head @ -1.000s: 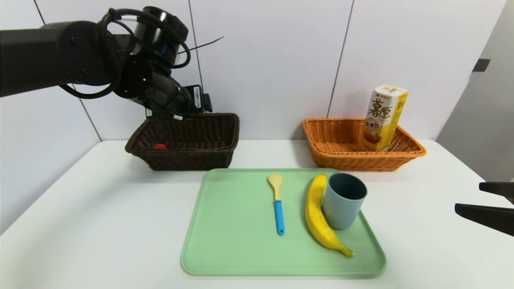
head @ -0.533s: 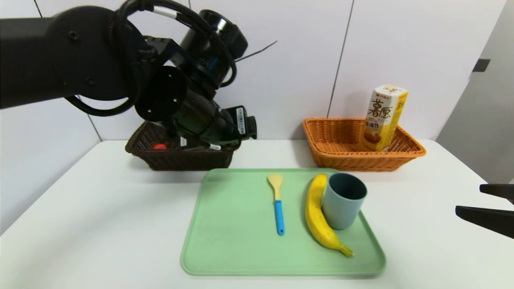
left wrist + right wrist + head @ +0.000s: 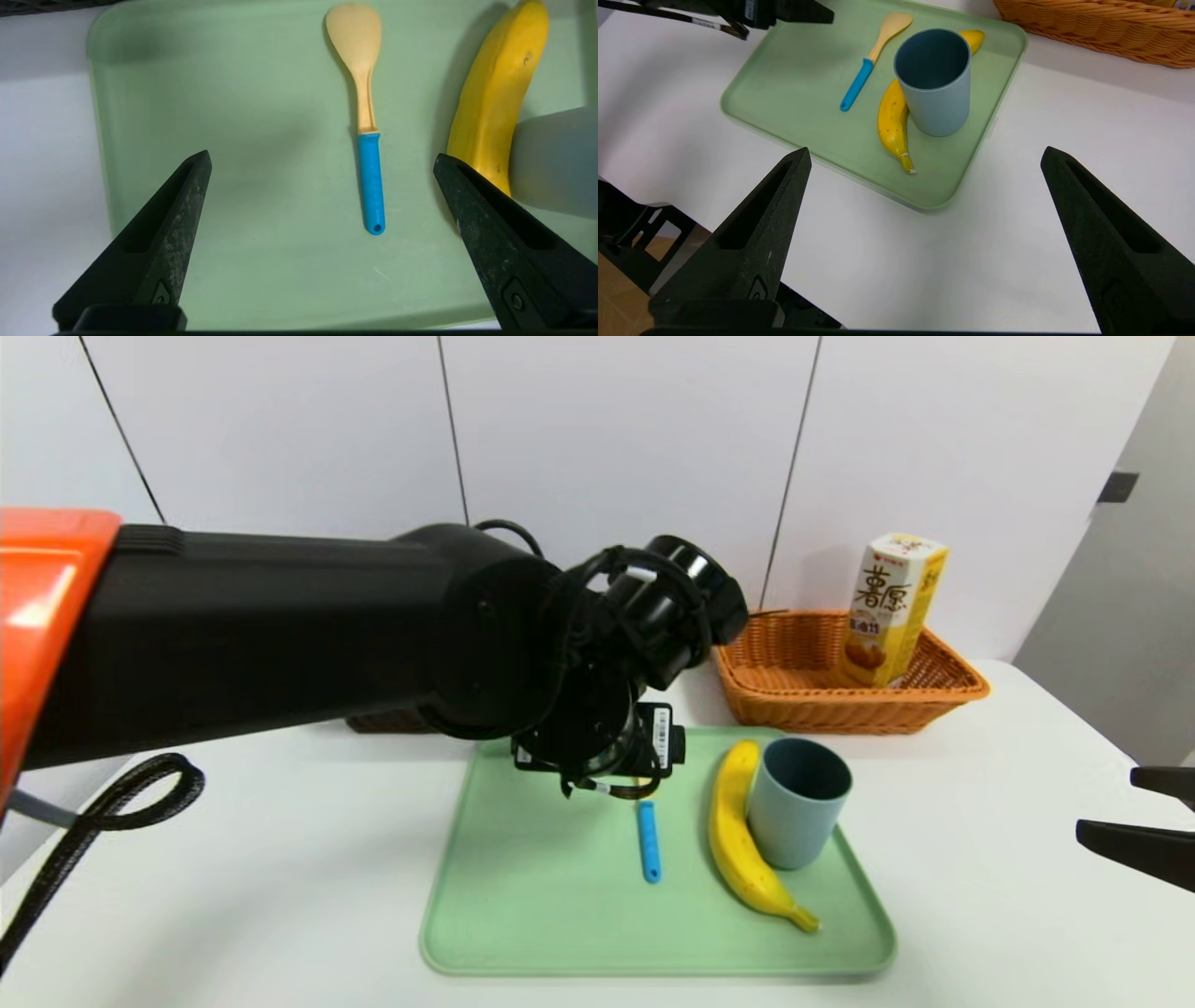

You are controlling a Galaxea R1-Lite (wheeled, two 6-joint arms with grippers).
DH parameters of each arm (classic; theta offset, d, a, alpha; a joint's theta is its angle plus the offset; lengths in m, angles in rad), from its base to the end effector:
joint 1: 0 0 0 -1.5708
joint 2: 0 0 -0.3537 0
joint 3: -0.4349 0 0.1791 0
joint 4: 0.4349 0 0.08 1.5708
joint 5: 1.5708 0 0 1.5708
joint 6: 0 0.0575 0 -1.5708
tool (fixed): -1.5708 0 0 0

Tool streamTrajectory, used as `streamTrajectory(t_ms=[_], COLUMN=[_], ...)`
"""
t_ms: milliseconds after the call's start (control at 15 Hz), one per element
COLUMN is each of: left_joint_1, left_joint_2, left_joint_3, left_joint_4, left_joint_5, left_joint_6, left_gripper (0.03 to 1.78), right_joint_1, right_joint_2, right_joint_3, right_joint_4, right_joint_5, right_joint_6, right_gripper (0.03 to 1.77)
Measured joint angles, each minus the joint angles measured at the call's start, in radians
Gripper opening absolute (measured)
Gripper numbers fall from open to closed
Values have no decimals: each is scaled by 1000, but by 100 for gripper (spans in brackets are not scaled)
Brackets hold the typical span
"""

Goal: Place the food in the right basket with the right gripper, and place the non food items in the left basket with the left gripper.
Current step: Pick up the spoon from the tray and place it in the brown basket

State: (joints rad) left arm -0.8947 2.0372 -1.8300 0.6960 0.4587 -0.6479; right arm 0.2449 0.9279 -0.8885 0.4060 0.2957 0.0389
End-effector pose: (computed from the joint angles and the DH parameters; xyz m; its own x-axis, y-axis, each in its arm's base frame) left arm 0.2795 -0.3078 0.2530 0.6927 -0.1559 -0.7041 0.1243 0.9876 -0.0964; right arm 0.0688 0.0345 0.2939 0.7669 0.4920 -0.4121 -0.4704 0.8677 0.1605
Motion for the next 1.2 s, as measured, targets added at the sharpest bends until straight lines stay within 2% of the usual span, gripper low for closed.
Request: streamTrajectory(t_ms=[333,533,1200], left_joint_1=[-11,-10,-9], left_joint_2=[77,127,229], left_joint_3=[-9,-38,-84], left_joint_4=[-1,-3,-3], left_joint_5=[7,41,43], left_joint_6=[10,4,-1], left_gripper=[169,169,169], right_joint_1=[-4,-4,-5], right_joint_2=[-7,-7,-7], right_joint_3=[3,4,14], right_joint_4=[0,0,0], right_joint_5=[1,2,1], right_joint_6=[1,1,1], right_gripper=[170,170,170])
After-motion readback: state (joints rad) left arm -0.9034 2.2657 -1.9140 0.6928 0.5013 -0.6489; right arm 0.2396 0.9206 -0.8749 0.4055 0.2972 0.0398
